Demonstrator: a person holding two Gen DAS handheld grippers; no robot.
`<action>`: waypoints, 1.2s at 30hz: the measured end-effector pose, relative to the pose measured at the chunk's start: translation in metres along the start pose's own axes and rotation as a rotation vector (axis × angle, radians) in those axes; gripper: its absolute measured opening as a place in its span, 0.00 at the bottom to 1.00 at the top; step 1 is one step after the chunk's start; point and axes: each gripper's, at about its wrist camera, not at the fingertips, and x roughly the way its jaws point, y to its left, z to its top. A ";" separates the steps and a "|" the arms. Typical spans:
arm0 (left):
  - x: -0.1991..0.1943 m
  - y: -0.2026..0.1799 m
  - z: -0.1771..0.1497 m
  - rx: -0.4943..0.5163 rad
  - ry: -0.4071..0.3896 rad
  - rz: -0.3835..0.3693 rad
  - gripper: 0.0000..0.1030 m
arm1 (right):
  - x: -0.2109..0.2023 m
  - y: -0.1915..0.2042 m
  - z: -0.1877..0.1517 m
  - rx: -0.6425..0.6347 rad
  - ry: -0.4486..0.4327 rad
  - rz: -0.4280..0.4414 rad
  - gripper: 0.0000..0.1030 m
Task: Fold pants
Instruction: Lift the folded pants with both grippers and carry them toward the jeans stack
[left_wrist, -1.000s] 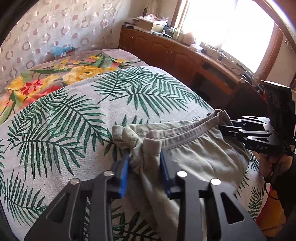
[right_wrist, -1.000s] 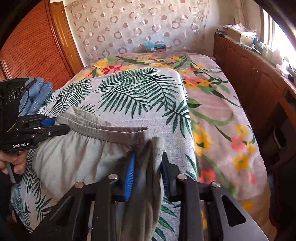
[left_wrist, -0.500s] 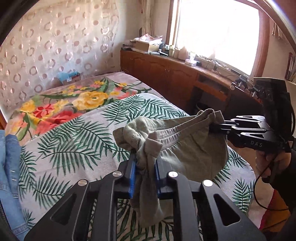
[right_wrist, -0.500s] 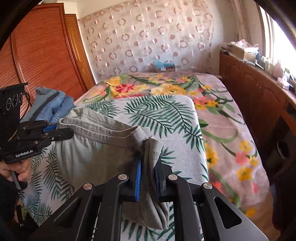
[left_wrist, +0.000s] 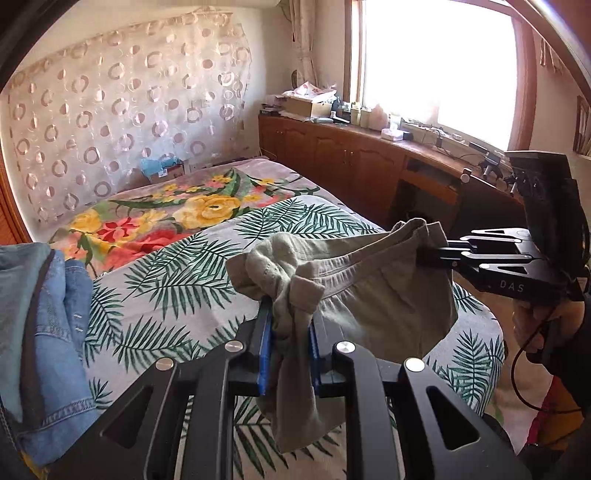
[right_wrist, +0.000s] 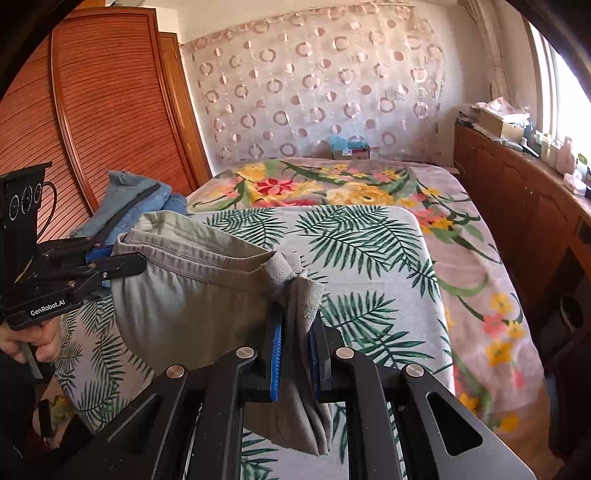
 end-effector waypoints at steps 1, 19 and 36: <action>-0.004 0.001 -0.002 -0.001 -0.004 0.003 0.17 | -0.001 0.000 -0.001 -0.004 -0.003 0.006 0.12; -0.070 0.033 -0.010 -0.032 -0.100 0.116 0.17 | 0.002 0.040 0.015 -0.090 -0.082 0.064 0.12; -0.079 0.085 -0.004 -0.074 -0.144 0.183 0.17 | 0.059 0.061 0.047 -0.166 -0.114 0.115 0.12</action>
